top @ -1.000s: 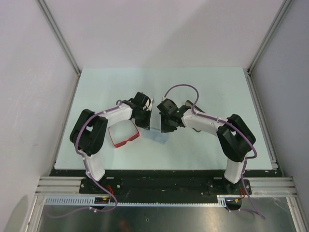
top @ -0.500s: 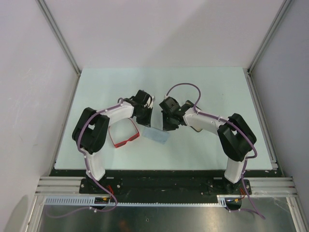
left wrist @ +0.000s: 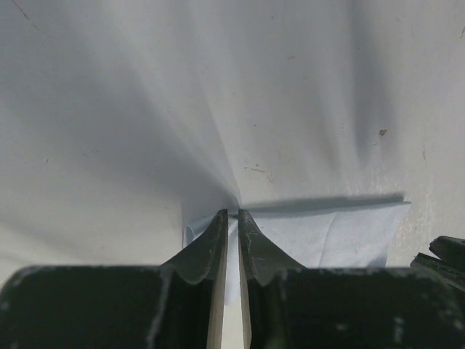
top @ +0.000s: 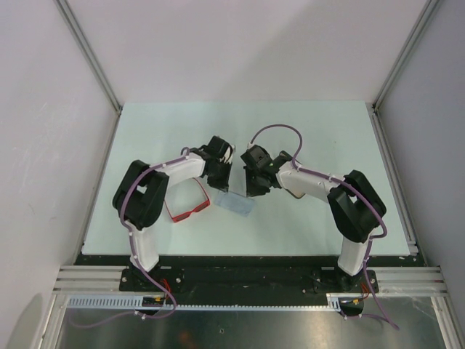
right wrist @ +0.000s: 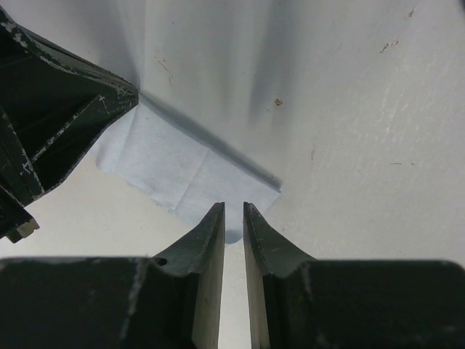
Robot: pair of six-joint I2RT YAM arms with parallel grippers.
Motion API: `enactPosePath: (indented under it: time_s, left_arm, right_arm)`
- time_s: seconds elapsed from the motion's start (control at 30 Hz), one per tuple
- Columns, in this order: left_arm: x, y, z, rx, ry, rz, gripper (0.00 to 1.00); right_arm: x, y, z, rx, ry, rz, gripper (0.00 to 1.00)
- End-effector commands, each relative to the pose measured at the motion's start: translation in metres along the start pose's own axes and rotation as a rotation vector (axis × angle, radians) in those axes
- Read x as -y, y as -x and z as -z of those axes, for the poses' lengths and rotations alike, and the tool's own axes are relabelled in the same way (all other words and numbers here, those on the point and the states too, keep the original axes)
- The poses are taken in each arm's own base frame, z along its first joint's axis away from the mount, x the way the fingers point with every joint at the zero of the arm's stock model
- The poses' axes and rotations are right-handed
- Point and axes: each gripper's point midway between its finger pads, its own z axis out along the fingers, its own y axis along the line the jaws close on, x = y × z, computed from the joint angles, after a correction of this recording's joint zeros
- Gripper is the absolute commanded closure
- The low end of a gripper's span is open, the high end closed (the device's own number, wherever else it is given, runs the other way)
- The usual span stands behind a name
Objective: Organize the sunglasses
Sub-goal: Move the folded cleaning cloth to the center of the board.
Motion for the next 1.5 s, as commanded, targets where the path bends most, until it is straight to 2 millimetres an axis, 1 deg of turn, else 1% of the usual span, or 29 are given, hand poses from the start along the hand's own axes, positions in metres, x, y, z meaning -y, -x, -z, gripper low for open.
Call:
enactPosePath:
  time_s: [0.0,0.17,0.27,0.33,0.37,0.4,0.47,0.5,0.6,0.63,0.77,0.87,0.97,1.07,1.17,1.2,1.23,1.3,1.37,1.4,1.43,1.47]
  left_arm:
    - [0.004,0.019,-0.004,0.050,0.021,0.006,0.85]
    - [0.002,0.026,-0.002,0.070,0.038,0.008,0.84]
    - [0.001,0.026,0.003,0.081,0.043,0.003,0.83]
    - [0.001,0.027,0.007,0.089,0.044,-0.010,0.79]
    - [0.000,0.024,0.008,0.082,0.043,-0.016,0.77]
    - [0.001,0.025,0.015,0.096,0.039,-0.022,0.73]
    - [-0.002,0.020,0.019,0.097,0.049,-0.035,0.69]
    - [-0.002,0.022,0.026,0.115,0.052,-0.039,0.65]
    - [-0.007,0.018,0.032,0.125,0.075,-0.045,0.59]
    - [-0.006,0.019,0.036,0.137,0.071,-0.044,0.58]
    - [-0.003,0.010,0.040,0.124,0.046,-0.037,0.57]
    - [-0.004,0.004,0.042,0.119,0.045,-0.028,0.56]
    - [-0.007,0.000,0.041,0.112,0.055,-0.025,0.54]
    - [-0.009,-0.005,0.040,0.103,0.063,-0.023,0.53]
    - [-0.011,-0.010,0.037,0.092,0.066,-0.015,0.52]
    - [-0.012,-0.012,0.036,0.087,0.069,-0.015,0.51]
    - [-0.013,-0.014,0.035,0.082,0.074,-0.014,0.51]
    - [-0.016,-0.015,0.035,0.083,0.089,-0.017,0.51]
    - [-0.019,-0.016,0.035,0.084,0.102,-0.018,0.51]
    - [-0.019,-0.017,0.035,0.080,0.102,-0.022,0.51]
    - [-0.025,-0.015,0.035,0.089,0.134,-0.023,0.51]
    - [-0.026,-0.017,0.035,0.085,0.140,-0.023,0.52]
  right_arm:
    - [0.000,0.006,0.011,0.021,0.007,0.014,0.79]
    - [0.006,0.009,0.015,0.031,-0.001,0.006,0.79]
    - [0.012,0.017,0.019,0.053,-0.010,-0.003,0.77]
    - [0.015,0.022,0.022,0.065,-0.012,-0.013,0.75]
    - [0.017,0.024,0.023,0.071,-0.013,-0.017,0.74]
    - [0.020,0.027,0.024,0.076,-0.018,-0.025,0.73]
    - [0.024,0.032,0.027,0.090,-0.023,-0.031,0.70]
    - [0.027,0.035,0.028,0.095,-0.025,-0.038,0.69]
    - [0.029,0.039,0.029,0.105,-0.026,-0.044,0.68]
    - [0.030,0.039,0.030,0.104,-0.026,-0.044,0.68]
    - [0.025,0.032,0.025,0.084,-0.020,-0.030,0.68]
    - [0.019,0.022,0.020,0.060,-0.016,-0.004,0.67]
    - [0.012,0.009,0.013,0.023,-0.015,0.012,0.65]
    - [0.013,-0.008,0.006,-0.027,-0.035,0.012,0.63]
    - [0.012,-0.014,0.006,-0.033,-0.031,-0.008,0.56]
    - [0.014,-0.021,0.004,-0.050,-0.029,-0.016,0.52]
    - [0.015,-0.024,0.004,-0.054,-0.027,-0.022,0.51]
    - [0.016,-0.031,0.000,-0.070,-0.017,-0.045,0.50]
    - [0.017,-0.030,-0.005,-0.061,-0.012,-0.064,0.50]
    - [0.014,-0.036,-0.006,-0.087,0.012,-0.082,0.51]
    - [0.014,-0.037,-0.007,-0.087,0.015,-0.090,0.52]
    - [0.012,-0.036,-0.009,-0.081,0.022,-0.095,0.53]
